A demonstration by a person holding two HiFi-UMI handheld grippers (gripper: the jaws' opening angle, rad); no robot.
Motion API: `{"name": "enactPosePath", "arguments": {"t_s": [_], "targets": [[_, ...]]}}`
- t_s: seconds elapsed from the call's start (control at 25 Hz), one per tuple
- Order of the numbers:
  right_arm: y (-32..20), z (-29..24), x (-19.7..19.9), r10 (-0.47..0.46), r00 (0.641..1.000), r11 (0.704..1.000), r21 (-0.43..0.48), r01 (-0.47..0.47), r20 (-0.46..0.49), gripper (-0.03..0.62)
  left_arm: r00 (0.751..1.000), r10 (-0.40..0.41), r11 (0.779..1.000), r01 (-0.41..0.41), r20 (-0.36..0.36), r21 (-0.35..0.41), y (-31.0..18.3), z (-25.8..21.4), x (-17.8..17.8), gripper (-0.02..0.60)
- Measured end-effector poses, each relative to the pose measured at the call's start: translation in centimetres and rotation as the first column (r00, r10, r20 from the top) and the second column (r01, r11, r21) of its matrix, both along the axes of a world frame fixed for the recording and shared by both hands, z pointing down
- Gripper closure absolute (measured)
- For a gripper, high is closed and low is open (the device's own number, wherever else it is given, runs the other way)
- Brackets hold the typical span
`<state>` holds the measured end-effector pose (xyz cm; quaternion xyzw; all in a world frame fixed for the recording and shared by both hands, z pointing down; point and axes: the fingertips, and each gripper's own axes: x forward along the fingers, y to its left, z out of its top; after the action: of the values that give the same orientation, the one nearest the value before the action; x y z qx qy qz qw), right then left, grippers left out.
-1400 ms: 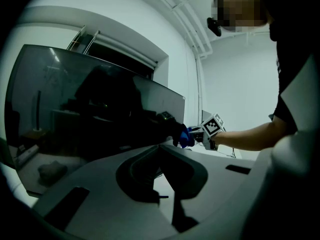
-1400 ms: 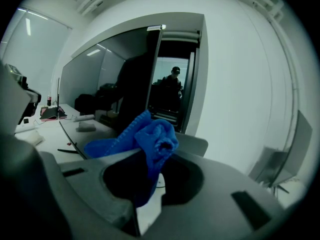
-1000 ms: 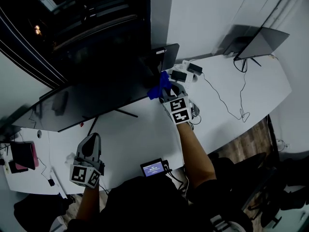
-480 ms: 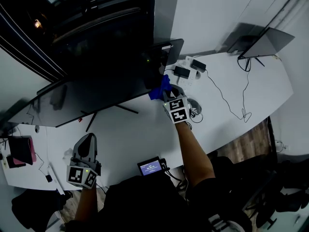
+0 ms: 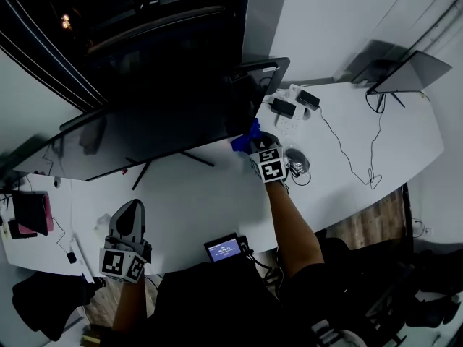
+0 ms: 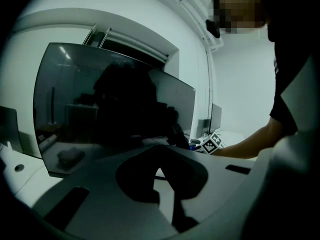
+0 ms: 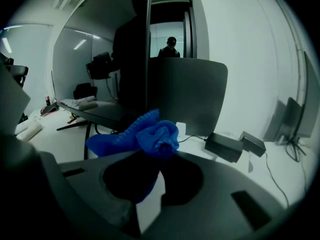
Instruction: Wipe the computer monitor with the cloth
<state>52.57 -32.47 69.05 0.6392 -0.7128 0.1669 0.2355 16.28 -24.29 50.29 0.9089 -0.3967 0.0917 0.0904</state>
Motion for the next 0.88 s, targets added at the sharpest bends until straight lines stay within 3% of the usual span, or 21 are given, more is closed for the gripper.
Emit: {"name": "enactPosePath", "arguments": {"t_s": [0.4,0.6,0.88], "targets": [[-0.3,0.3,-1.1,0.078,0.988,0.997,-0.008,-0.078,0.130,0.528,0.998,-0.062,0.998,0.062,-0.004,0.003,0.9,0.5,-3.0,0.588],[0.0,0.4,-2.0,0.148,0.953,0.989,-0.029,-0.145,0.266,0.528,0.998,-0.066,0.998,0.066,-0.021,-0.010,1.4,0.9,-3.4,0.588],[0.3,0.4,-2.9,0.189,0.918,0.982,-0.057,-0.180,0.350,0.528,0.997,-0.066,0.998,0.066,-0.037,-0.009,1.9,0.2,-4.0,0.588]]}}
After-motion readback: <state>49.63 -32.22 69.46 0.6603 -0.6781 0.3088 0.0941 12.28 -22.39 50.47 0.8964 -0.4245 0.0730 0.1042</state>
